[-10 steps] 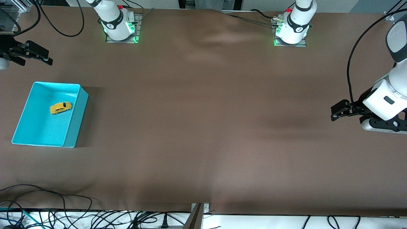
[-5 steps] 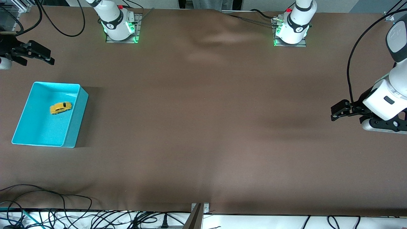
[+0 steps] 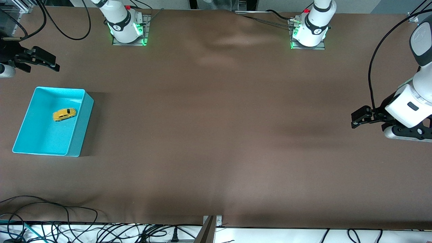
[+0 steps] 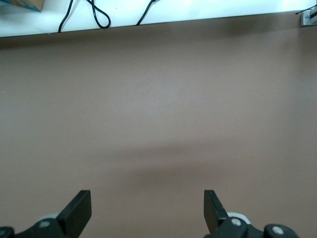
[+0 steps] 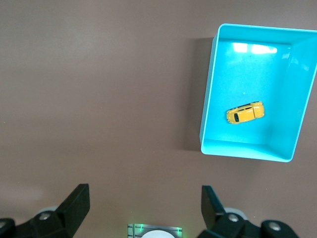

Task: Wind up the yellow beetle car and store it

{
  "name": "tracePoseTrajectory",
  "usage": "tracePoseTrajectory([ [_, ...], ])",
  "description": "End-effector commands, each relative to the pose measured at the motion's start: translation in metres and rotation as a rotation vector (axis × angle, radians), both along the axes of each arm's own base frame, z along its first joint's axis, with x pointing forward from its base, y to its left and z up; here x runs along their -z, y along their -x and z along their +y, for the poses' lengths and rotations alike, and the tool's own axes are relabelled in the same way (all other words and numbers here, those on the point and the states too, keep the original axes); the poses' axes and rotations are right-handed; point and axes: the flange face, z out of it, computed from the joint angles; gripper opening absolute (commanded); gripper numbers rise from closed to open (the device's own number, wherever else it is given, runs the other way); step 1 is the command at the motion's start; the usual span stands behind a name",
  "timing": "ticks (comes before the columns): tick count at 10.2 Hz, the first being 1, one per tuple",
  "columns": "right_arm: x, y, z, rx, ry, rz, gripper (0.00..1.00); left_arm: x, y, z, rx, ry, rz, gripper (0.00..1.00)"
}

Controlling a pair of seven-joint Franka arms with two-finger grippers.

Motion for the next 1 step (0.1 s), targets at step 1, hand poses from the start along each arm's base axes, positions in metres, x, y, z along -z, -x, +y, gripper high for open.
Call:
tracePoseTrajectory([
  [1, -0.0088, -0.0031, 0.0015, -0.005, -0.001, -0.005, 1.0, -0.0085, 0.0026, 0.0026, 0.007, 0.024, -0.005, 1.0],
])
